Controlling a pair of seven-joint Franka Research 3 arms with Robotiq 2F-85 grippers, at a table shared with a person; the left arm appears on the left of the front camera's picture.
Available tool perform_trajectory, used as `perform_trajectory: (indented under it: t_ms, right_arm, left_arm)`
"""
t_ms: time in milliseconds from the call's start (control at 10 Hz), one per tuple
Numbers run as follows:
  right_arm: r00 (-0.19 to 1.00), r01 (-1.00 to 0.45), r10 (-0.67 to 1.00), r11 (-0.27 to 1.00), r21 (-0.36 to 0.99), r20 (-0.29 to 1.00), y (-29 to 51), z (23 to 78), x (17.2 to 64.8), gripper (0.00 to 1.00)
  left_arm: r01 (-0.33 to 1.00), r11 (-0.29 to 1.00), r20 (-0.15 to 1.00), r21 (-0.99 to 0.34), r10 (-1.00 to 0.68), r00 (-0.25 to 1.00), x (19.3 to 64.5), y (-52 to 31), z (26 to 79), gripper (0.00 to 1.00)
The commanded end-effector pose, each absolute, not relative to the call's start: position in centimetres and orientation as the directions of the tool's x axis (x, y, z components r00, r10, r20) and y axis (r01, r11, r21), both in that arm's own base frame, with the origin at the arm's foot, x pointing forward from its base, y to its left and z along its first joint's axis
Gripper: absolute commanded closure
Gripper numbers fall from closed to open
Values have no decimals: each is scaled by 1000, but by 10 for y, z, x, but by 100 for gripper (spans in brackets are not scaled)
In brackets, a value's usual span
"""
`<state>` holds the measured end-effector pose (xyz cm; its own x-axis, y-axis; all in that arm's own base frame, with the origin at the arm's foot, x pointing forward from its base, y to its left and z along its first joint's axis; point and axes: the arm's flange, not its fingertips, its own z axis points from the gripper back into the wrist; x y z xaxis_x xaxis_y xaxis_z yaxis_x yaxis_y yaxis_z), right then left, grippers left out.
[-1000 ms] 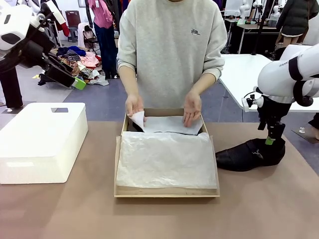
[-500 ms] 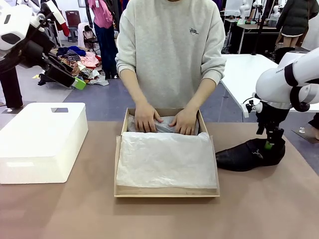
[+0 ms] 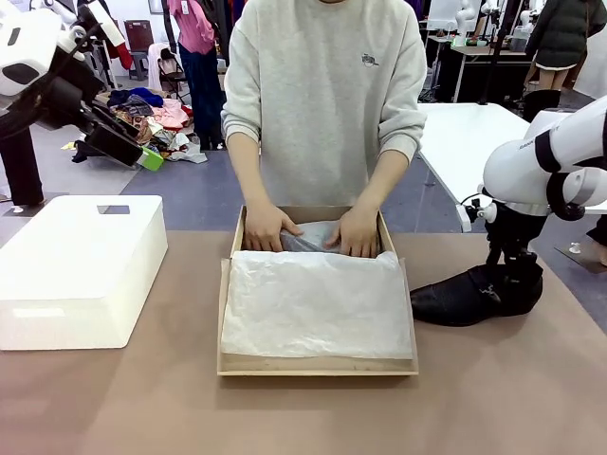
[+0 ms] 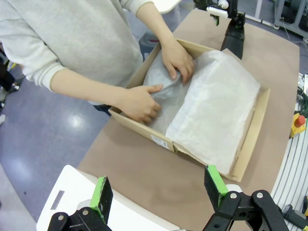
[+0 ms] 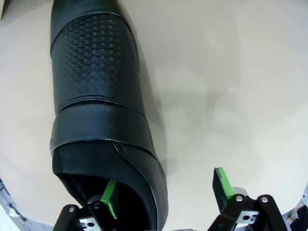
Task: Pack the shoes into the box.
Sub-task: Place the other shoe of the Shoes into the Shoes Box.
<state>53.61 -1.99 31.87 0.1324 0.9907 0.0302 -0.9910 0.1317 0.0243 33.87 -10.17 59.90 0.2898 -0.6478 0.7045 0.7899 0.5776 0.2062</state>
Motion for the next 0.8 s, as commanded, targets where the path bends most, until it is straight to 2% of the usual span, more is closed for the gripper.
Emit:
perform_trajectory:
  t_ms: [0, 500, 700]
  right_arm:
    - [138, -990, 989, 136, 46, 44, -22, 322, 545, 27]
    - [145, -988, 989, 142, 66, 41, -25, 323, 546, 99]
    - [146, -987, 989, 144, 72, 37, -26, 324, 547, 100]
  left_arm:
    - [795, 572, 707, 201, -647, 286, 339, -101, 600, 0]
    - [795, 572, 707, 201, -647, 286, 339, -101, 600, 0]
    - [795, 572, 707, 201, -647, 286, 339, -101, 600, 0]
